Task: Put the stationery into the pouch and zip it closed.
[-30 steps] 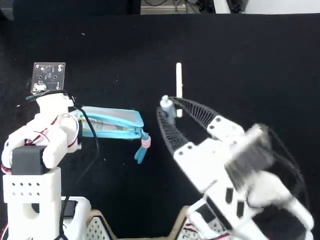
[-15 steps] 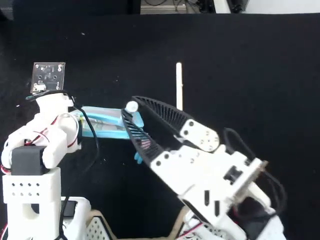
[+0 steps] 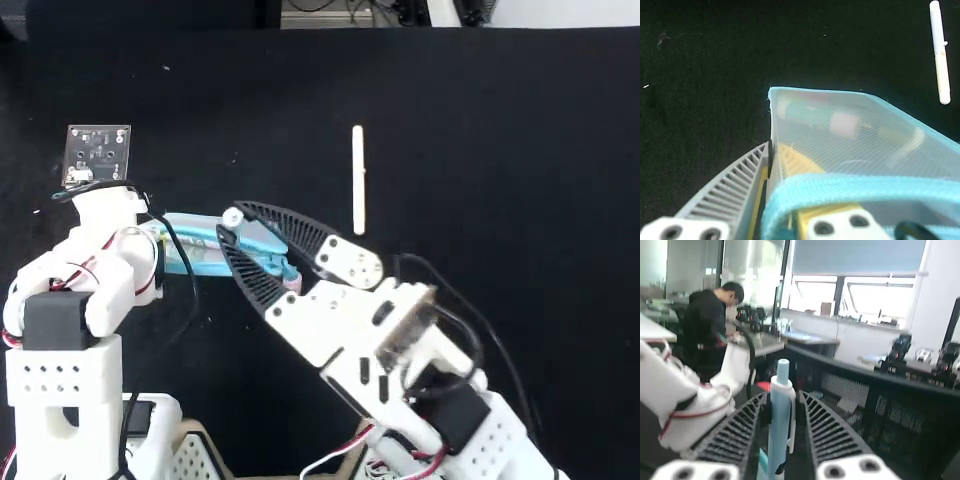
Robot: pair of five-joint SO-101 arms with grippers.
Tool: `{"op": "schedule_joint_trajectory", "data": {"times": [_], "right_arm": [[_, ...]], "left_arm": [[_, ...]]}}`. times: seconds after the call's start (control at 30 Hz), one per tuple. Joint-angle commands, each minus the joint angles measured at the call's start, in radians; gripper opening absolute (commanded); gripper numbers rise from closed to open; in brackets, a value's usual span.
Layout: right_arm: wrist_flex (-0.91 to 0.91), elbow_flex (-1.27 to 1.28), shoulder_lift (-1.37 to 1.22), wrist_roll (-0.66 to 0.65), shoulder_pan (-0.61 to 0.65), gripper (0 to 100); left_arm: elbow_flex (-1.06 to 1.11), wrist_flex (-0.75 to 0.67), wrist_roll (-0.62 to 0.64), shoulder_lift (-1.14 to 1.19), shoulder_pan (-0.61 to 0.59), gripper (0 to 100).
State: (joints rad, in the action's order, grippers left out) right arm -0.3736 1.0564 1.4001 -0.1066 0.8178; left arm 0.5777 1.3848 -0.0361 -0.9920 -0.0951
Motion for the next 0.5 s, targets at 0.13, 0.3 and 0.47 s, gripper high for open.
{"op": "schedule_joint_trajectory", "data": {"times": [0.13, 0.3, 0.47], "right_arm": [[0.017, 0.119, 0.008, 0.003, 0.005, 1.3], [-0.117, 0.094, 0.008, 0.003, 0.023, 13.2], [-0.281, -0.027, 0.008, 0.003, 0.074, 13.9]], "left_arm": [[-0.001, -0.011, 0.008, 0.0, -0.01, 3], [-0.001, -0.011, 0.008, 0.0, -0.01, 3], [-0.001, -0.012, 0.008, 0.0, -0.008, 3]]}}
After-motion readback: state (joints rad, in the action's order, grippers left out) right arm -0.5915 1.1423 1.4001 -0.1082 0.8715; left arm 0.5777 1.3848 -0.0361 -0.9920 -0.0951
